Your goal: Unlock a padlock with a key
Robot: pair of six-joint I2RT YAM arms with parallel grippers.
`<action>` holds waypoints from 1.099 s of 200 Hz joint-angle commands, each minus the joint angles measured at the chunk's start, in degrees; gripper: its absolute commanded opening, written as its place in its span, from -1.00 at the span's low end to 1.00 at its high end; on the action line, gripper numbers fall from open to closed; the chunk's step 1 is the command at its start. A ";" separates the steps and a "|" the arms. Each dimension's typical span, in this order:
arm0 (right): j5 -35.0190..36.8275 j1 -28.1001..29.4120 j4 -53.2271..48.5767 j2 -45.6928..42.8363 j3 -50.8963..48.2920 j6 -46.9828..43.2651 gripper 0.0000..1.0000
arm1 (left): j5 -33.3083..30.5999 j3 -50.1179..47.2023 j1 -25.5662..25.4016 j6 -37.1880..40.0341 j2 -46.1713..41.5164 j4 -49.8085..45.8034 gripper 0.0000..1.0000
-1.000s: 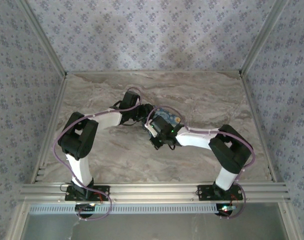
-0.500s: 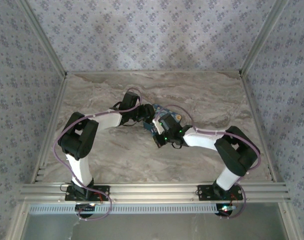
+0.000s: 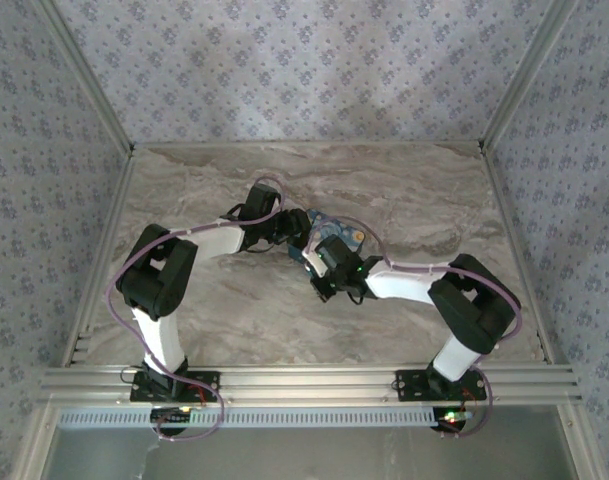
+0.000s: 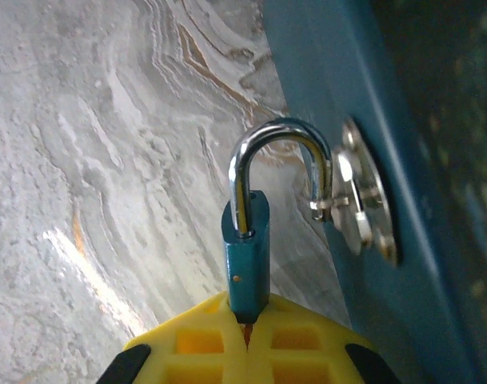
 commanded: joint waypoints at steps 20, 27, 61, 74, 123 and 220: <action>2.10 0.62 -0.70 -4.47 -3.19 0.33 -1.00 | 0.52 -1.12 -0.62 -0.37 -0.06 -3.25 0.09; 2.15 0.65 -0.67 -4.77 -3.31 0.15 -1.00 | 0.63 -1.23 -0.59 -0.51 0.02 -3.13 0.10; 2.37 1.36 0.17 -4.24 -2.25 -2.61 -1.00 | 0.87 -1.19 -1.00 -0.90 0.33 -2.60 0.10; 2.82 1.73 0.65 -3.69 -1.45 -4.35 -1.00 | 1.01 -1.02 -1.17 -0.99 0.60 -2.59 0.10; 2.62 1.77 3.04 -0.32 2.89 -9.45 -1.00 | 1.08 -1.02 -1.94 -1.43 0.91 -2.16 0.10; 2.72 2.36 3.66 -7.61 -0.94 -8.39 -1.00 | 0.23 -2.35 -0.71 -1.34 -1.39 -2.50 0.10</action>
